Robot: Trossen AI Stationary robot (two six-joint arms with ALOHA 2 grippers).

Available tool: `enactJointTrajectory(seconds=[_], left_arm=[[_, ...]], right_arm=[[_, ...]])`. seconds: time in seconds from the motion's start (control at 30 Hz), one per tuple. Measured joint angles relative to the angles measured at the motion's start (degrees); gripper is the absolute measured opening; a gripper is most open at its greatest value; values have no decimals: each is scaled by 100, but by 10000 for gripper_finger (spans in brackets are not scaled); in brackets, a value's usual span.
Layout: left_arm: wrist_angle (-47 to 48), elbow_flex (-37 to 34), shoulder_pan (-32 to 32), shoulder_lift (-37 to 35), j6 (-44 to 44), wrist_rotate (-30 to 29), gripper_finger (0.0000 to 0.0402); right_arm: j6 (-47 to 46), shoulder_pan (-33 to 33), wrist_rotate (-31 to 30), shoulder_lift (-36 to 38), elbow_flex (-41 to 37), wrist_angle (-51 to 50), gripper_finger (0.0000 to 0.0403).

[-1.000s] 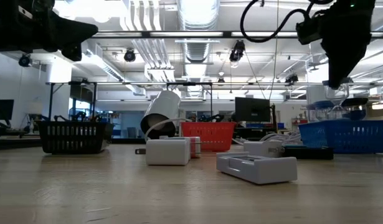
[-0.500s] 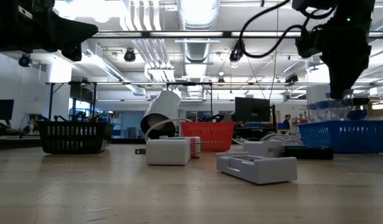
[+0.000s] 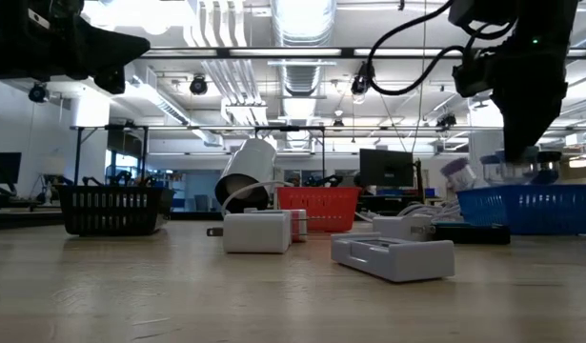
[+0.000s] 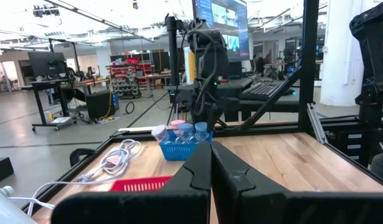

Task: Pick & Place Office items
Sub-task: Put the light blue hourglass into the blue basket, then put the black digital clock into the red basket

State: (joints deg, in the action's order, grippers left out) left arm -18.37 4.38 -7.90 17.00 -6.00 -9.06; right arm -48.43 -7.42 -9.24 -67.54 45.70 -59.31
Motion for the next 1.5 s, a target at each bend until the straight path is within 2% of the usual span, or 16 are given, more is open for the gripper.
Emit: enactJointTrajectory(seconds=[0.33,0.53,0.8,0.93,1.1,1.23,1.5], left_arm=[[0,0,0,4,0,-2,5],[0,0,0,6,0,-2,5],[2,-1,-4,6,0,-2,5],[7,-2,-4,8,0,0,5],[72,-2,-2,13,0,0,5],[70,-2,-2,15,-27,0,5],[45,-2,-2,0,-107,-4,5]], right_arm=[[216,-7,116,13,327,-19,268],[367,-11,95,82,548,-109,277],[524,-20,-9,157,1161,-891,268],[737,-237,-723,454,1463,-765,252],[1476,-801,-1679,1016,1598,68,235],[2239,-1339,-2253,1477,1368,1077,213],[3175,-1946,-2555,2304,513,2868,131]])
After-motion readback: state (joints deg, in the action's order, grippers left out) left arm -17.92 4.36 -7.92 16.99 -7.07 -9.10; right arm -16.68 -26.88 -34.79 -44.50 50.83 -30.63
